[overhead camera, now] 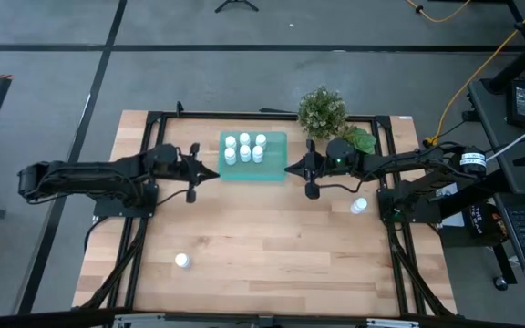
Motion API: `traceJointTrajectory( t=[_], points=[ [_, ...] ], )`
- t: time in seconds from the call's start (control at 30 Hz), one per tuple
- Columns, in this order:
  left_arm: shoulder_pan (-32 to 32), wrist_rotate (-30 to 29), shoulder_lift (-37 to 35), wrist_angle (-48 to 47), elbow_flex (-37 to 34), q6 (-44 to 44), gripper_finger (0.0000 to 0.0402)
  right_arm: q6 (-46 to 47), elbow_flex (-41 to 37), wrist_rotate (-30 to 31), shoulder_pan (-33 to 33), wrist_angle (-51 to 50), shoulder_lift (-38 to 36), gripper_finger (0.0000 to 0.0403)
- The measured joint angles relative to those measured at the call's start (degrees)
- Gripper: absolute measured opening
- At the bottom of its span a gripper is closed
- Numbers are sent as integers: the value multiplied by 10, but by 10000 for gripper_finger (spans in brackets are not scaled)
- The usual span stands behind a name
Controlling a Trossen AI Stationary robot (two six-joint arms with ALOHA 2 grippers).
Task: Pick and place pill bottles into a basket
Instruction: Put the white pill bottle into the green bin
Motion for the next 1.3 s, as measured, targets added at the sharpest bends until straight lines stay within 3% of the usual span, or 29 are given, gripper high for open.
traceJointTrajectory(
  t=[0.2,0.47,0.67,0.73,0.93,1.07,1.2,1.3],
  points=[
    [-12,0,-12,3,-4,11,5,14,40,5,35,-76,0,12],
    [-13,-7,-11,15,-4,41,4,19,149,116,117,-306,-1,12],
    [-13,-7,-11,42,-4,56,2,79,195,151,167,-431,-2,4],
    [-13,-7,-11,42,-4,65,5,111,195,161,180,-457,-10,4],
    [-13,-9,-11,54,-4,82,7,226,195,295,232,-587,-69,2],
    [-13,-9,-11,80,-4,82,2,288,195,338,285,-654,-128,2],
    [-13,-9,-10,88,-4,77,2,393,185,405,344,-729,-177,2],
    [-13,-9,-10,88,-4,76,7,489,179,416,381,-797,-196,2]
  ],
)
